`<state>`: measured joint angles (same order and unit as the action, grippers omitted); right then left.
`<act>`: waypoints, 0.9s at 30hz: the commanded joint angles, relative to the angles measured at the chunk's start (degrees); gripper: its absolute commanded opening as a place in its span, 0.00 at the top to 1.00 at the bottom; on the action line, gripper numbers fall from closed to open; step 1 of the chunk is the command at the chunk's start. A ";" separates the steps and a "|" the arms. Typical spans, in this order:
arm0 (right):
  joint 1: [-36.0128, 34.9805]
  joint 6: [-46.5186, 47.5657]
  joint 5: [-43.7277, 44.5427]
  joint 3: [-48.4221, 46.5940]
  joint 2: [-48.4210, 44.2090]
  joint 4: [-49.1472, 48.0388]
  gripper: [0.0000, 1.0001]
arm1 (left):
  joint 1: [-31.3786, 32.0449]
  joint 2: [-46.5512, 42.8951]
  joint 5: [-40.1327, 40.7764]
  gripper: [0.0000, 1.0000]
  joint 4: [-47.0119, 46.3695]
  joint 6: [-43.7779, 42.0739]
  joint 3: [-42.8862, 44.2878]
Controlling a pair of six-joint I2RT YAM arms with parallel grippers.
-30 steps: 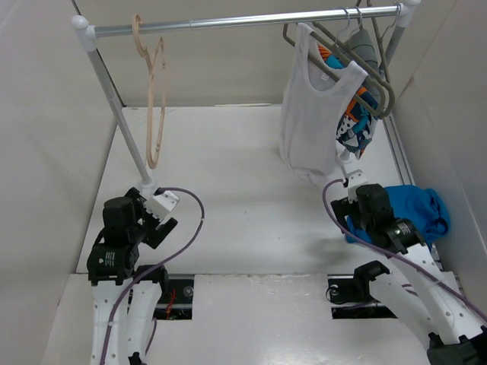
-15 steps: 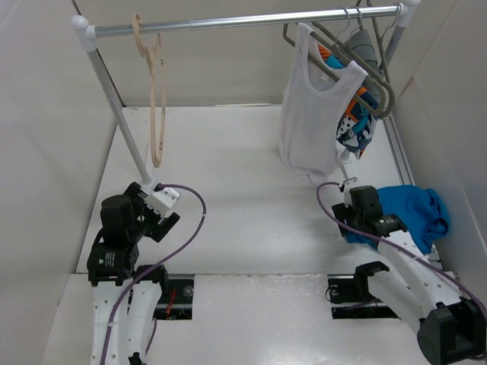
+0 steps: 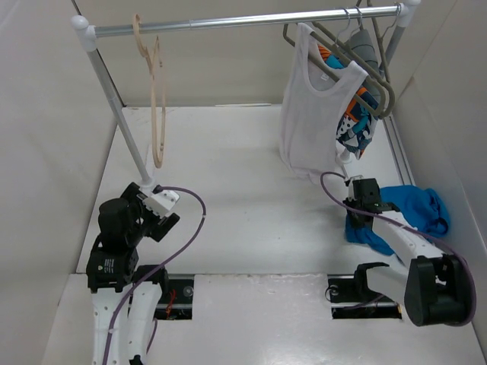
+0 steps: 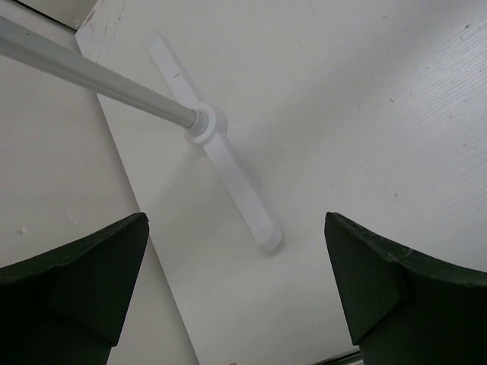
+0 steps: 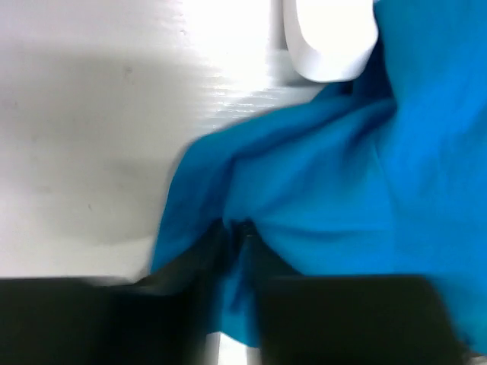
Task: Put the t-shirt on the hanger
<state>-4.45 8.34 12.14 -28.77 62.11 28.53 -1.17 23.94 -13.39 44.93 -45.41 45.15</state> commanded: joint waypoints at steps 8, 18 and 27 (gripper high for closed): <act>-3.01 -2.28 -6.09 1.01 -17.43 -4.72 1.00 | 0.29 -4.60 -0.05 0.00 -3.44 -0.47 -1.37; -34.85 13.19 -10.30 -8.48 -13.28 -11.99 1.00 | 0.29 -3.64 -2.70 0.00 -5.29 -0.47 -1.90; -60.49 36.46 -16.78 -43.17 22.41 -14.74 1.00 | 0.29 -1.09 -0.15 0.00 -5.82 3.31 -1.38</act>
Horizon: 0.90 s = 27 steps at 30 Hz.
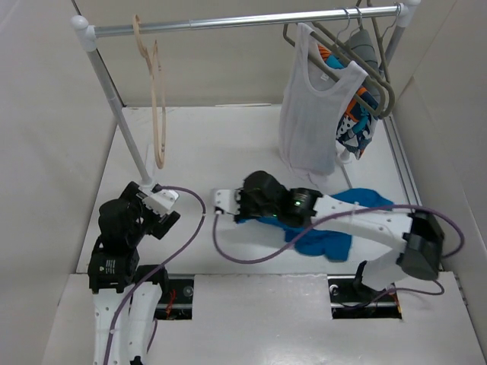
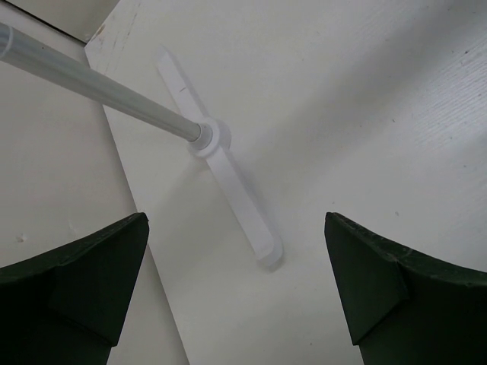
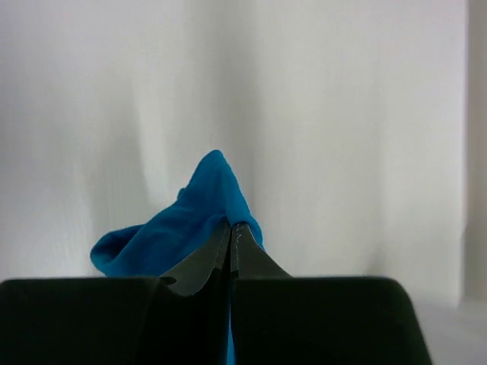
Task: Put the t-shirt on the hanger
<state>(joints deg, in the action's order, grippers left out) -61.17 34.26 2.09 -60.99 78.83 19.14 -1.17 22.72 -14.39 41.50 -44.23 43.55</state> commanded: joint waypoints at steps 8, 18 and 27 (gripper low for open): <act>-11.26 22.60 -12.11 -31.56 21.54 5.63 0.66 | 0.29 -0.40 4.46 0.00 -3.00 3.45 0.22; -5.73 8.21 -1.39 -6.89 2.84 1.17 0.01 | 0.29 0.31 -0.98 0.00 -0.81 -3.12 -3.29; 9.39 -2.62 -0.23 12.72 -3.59 -1.90 0.16 | 0.29 7.07 -3.36 0.00 -5.27 -10.52 -14.79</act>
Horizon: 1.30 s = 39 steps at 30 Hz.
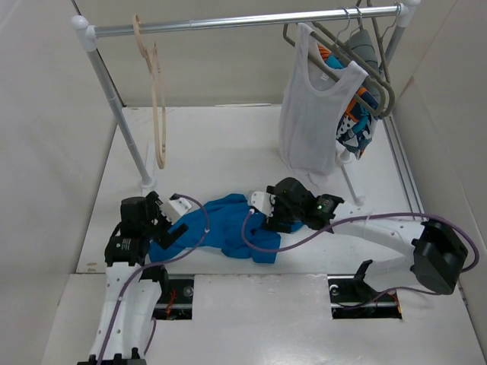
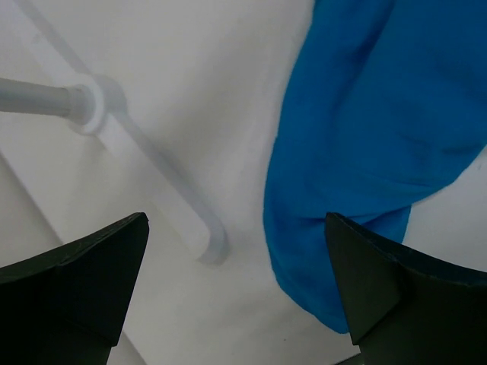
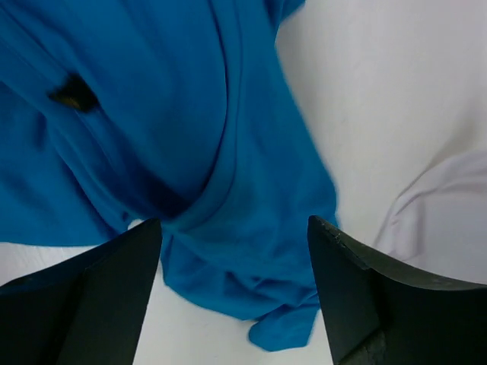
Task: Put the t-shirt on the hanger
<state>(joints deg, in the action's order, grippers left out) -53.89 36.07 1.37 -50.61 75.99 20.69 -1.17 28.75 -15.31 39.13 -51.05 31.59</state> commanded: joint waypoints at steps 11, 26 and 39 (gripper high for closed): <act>9.50 9.26 -9.45 -7.11 20.85 -8.57 0.78 | 0.29 1.04 -3.59 0.02 -11.09 -1.87 -7.42; 10.82 22.90 -0.82 -71.91 53.65 11.40 0.27 | 0.29 -10.82 -0.77 0.00 -9.78 4.64 -6.37; 6.00 4.81 -10.50 -31.06 25.72 -3.10 0.08 | 0.29 -10.82 3.01 0.00 -12.86 8.77 -6.37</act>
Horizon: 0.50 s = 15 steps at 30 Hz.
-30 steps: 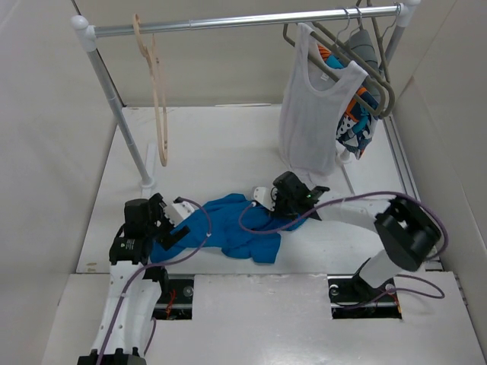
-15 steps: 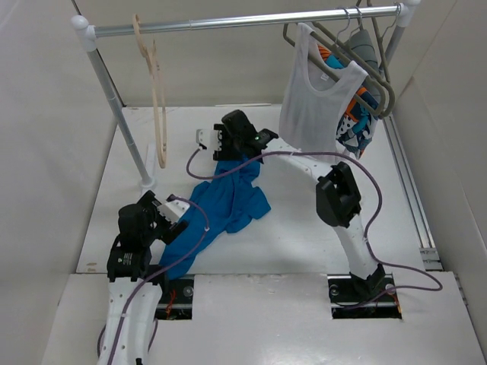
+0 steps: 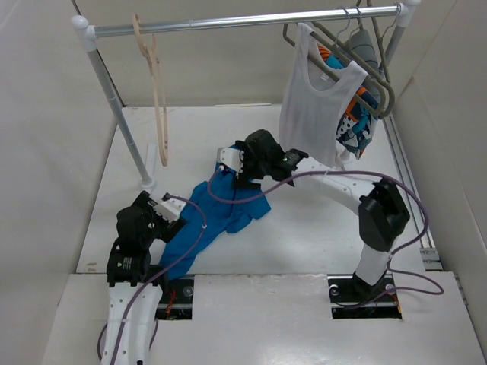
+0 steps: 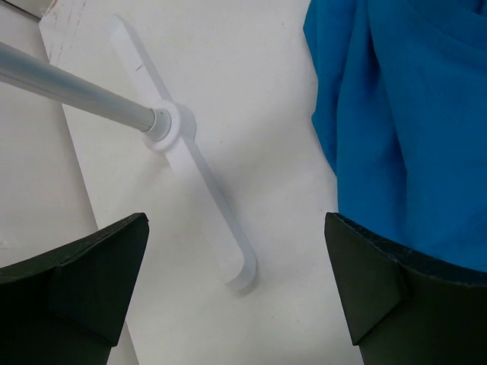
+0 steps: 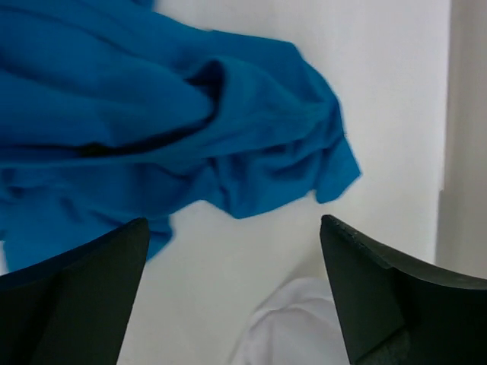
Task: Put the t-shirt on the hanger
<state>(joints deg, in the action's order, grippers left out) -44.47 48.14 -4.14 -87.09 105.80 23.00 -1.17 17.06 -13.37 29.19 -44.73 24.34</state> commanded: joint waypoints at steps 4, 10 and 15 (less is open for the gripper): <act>-7.73 -14.38 -5.78 10.01 -6.22 -11.74 0.00 | 0.29 2.19 2.38 0.00 -4.23 3.69 1.41; -9.41 -21.84 -3.33 8.08 -4.12 -12.37 0.00 | 0.29 1.67 3.43 0.00 -2.48 2.99 2.47; -9.41 -27.13 0.62 9.47 0.89 -9.65 0.02 | 0.29 -1.24 5.72 0.00 -1.86 1.84 2.47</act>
<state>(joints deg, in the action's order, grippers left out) -54.35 26.89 -6.09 -77.56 103.57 14.41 -1.17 16.99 -9.10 28.10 -42.54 24.40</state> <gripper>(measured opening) 0.989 0.996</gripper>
